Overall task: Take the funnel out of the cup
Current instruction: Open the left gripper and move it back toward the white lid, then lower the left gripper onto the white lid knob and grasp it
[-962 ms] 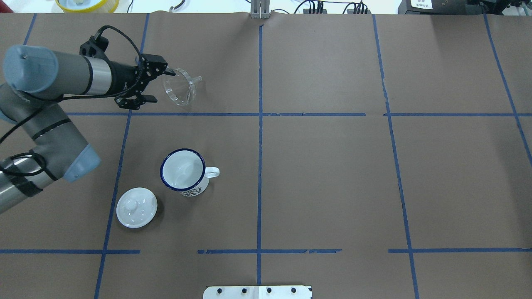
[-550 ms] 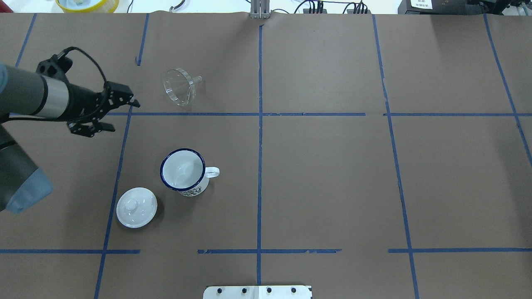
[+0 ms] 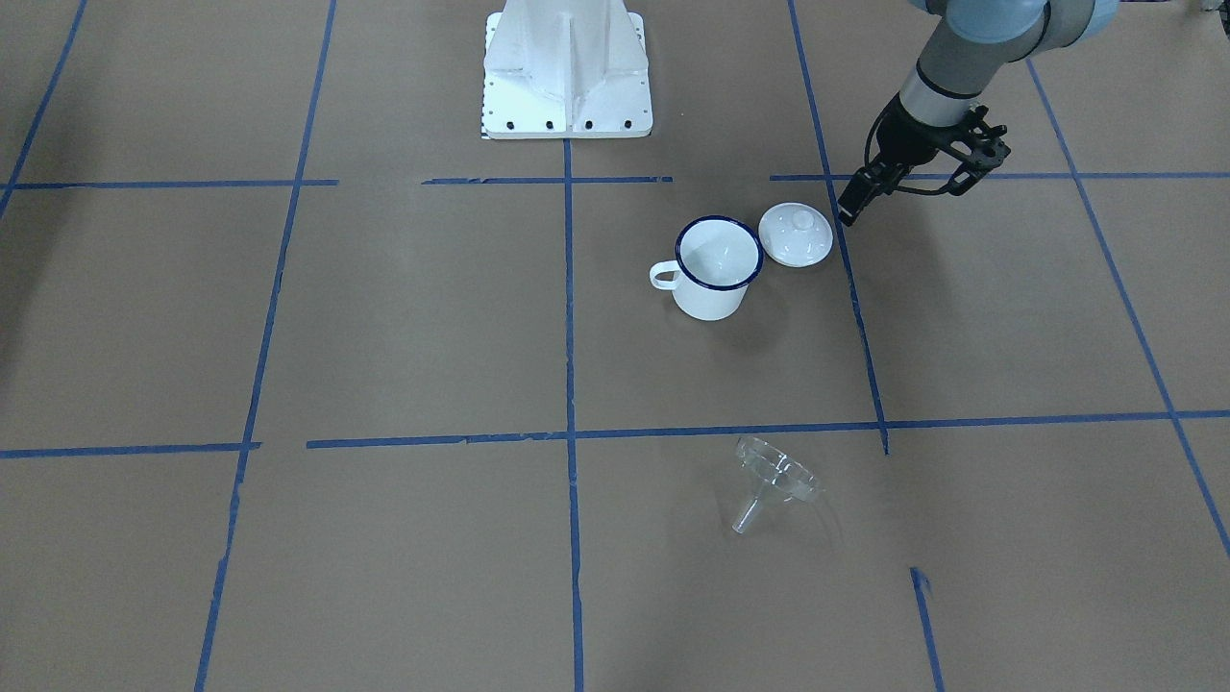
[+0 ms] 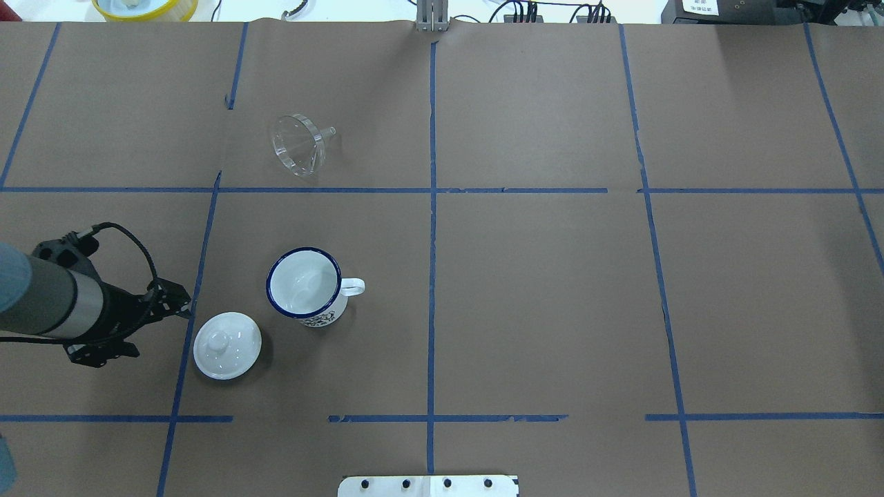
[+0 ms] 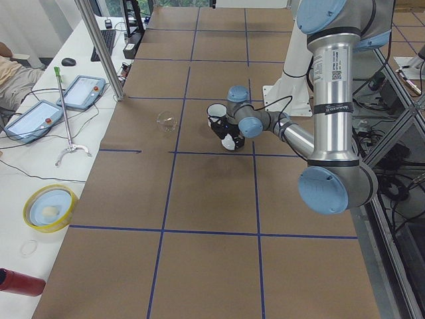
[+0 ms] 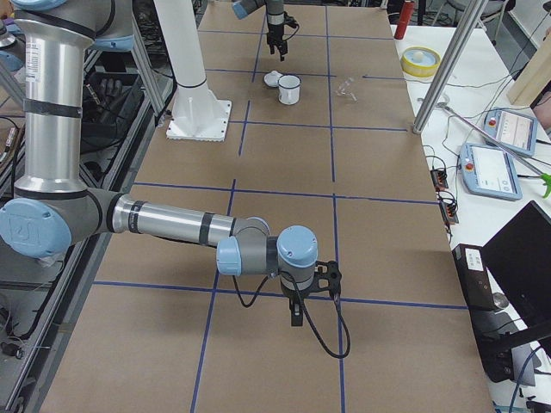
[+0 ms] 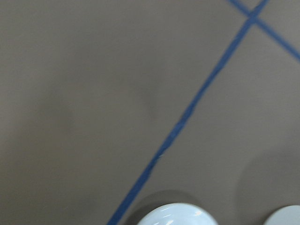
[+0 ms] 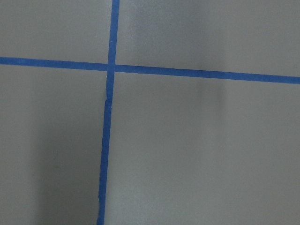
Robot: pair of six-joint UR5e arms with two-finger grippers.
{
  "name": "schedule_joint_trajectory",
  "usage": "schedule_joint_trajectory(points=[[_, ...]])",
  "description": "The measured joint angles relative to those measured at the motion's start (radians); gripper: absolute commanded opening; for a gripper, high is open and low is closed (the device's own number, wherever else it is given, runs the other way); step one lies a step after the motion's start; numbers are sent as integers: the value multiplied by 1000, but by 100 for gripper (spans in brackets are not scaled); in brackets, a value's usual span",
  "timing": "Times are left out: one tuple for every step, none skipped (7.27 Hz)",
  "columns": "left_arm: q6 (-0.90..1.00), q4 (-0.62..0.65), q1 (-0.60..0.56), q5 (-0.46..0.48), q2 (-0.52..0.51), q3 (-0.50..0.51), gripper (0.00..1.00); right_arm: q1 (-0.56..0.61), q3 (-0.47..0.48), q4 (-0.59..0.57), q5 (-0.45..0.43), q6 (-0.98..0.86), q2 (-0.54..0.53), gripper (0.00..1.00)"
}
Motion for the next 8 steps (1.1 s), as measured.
schedule_joint_trajectory(points=[[-7, 101, 16, 15, -83, 18, 89, 0, 0, 0, 0, 0, 0, 100], [-10, 153, 23, 42, -146, 42, 86, 0, 0, 0, 0, 0, 0, 100], [-16, 173, 31, 68, -178, 60, 85, 0, 0, 0, 0, 0, 0, 100], [-27, 179, 45, 81, -189, 69, 85, 0, 0, 0, 0, 0, 0, 100], [-39, 180, 60, 87, -193, 72, 83, 0, 0, 0, 1, 0, 0, 100], [-46, 180, 72, 89, -193, 72, 80, 0, 0, 0, 1, 0, 0, 100], [-53, 180, 83, 89, -191, 71, 76, 0, 0, 0, 0, 0, 0, 100], [-62, 176, 95, 90, -185, 71, 69, 0, 0, 0, 0, 0, 0, 100]])
